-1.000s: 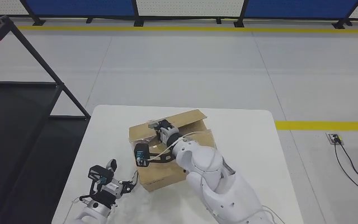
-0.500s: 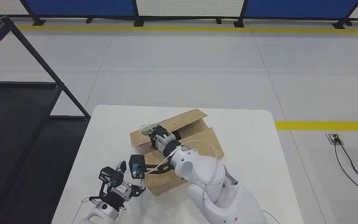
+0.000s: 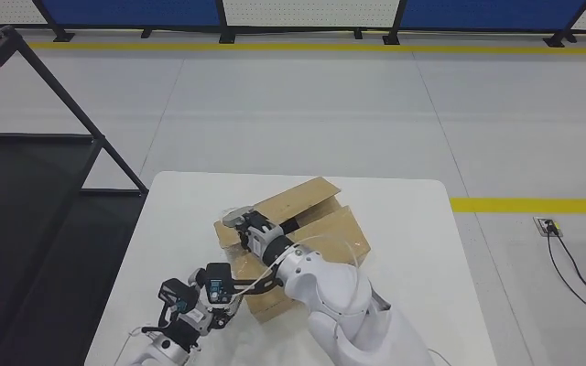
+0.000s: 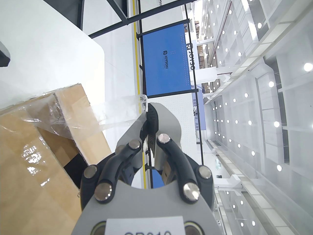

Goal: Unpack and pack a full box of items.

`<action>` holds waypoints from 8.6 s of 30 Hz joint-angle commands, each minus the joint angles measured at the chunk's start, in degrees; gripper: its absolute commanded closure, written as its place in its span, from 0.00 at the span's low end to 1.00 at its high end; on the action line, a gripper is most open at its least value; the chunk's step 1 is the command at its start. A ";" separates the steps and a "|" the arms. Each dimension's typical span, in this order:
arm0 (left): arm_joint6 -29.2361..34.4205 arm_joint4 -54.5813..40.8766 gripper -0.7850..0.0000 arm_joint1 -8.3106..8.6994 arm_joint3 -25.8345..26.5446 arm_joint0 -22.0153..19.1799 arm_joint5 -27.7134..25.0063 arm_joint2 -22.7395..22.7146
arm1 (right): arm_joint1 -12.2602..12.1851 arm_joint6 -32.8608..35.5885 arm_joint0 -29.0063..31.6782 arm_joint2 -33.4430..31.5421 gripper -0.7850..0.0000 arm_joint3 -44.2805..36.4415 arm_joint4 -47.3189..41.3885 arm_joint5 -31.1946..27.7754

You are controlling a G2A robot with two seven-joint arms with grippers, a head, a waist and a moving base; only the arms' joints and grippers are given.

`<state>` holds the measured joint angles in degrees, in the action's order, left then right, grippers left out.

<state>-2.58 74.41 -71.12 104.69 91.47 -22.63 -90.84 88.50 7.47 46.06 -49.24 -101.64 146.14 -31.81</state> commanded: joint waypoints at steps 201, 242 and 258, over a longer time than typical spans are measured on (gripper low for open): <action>-11.81 -10.98 0.00 -1.60 1.71 -3.93 13.89 4.45 | 2.31 13.89 10.68 -2.81 1.00 -4.35 13.55 10.13; -3.21 -8.80 1.00 -1.78 -1.95 -9.82 8.80 9.50 | 2.84 12.30 12.54 -5.50 1.00 -3.58 14.75 7.80; -2.56 -9.08 1.00 -1.79 -3.52 -11.06 9.24 9.74 | 2.08 10.29 12.87 -5.45 1.00 -1.81 22.35 1.06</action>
<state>-5.08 65.35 -72.92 101.14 80.39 -13.36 -81.08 90.56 17.88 59.22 -54.77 -103.80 168.27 -30.47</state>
